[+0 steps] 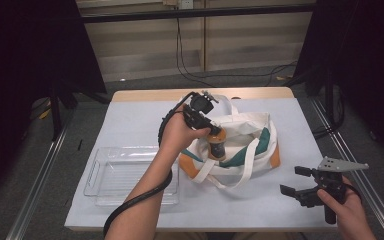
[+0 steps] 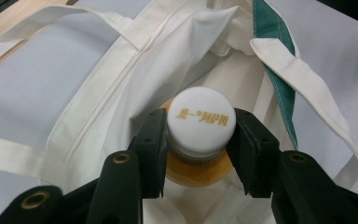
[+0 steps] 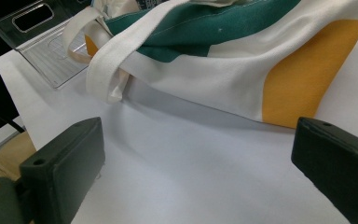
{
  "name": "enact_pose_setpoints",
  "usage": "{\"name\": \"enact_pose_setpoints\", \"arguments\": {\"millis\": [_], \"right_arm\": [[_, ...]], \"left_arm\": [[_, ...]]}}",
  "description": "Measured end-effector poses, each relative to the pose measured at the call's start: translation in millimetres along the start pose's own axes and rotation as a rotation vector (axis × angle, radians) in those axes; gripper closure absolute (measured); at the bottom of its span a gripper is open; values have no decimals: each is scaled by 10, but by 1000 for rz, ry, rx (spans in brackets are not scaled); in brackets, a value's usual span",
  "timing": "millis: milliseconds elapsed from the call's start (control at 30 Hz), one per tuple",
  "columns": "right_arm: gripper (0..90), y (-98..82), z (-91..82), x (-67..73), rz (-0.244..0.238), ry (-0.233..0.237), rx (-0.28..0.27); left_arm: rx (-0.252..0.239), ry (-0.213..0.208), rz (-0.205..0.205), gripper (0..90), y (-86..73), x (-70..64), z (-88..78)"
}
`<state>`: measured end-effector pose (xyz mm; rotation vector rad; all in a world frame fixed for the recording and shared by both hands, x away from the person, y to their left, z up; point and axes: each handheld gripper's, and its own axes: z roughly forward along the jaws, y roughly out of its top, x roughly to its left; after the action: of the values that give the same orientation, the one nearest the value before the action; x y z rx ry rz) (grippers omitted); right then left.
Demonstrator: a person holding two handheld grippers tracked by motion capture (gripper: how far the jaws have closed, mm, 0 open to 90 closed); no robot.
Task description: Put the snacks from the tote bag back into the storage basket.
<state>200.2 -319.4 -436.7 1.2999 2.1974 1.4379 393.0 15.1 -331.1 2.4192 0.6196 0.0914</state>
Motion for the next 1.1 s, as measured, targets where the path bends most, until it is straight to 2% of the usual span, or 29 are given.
{"name": "enact_pose_setpoints", "arguments": {"millis": [133, 300, 467, 533, 900, 1033, 1067, 1100], "right_arm": [[26, 0, 1, 0, -1, 1, 0], [25, -3, 4, -5, -5, 3, 3], [25, -4, 3, -4, -6, 4, 5], [25, -4, 4, -5, -6, 5, 2], [25, -2, 6, -6, -7, 4, 2], [25, -3, 4, -9, -1, 4, 2], [25, -3, 4, -9, 0, 4, 2], [25, -2, 5, -9, 0, 3, 2]], "left_arm": [[-8, 0, -14, 578, -3, 5, 10], [-12, 8, 4, 556, 7, -11, 23], [-21, 12, -9, 558, 21, -19, 25], [-12, 3, -11, 585, 24, -13, 15], [19, 4, -12, 593, 53, -26, -1], [18, -6, -21, 594, 51, -2, -5], [25, -7, -37, 594, 56, -7, -10], [27, -3, -32, 594, 59, -7, -10]]}}
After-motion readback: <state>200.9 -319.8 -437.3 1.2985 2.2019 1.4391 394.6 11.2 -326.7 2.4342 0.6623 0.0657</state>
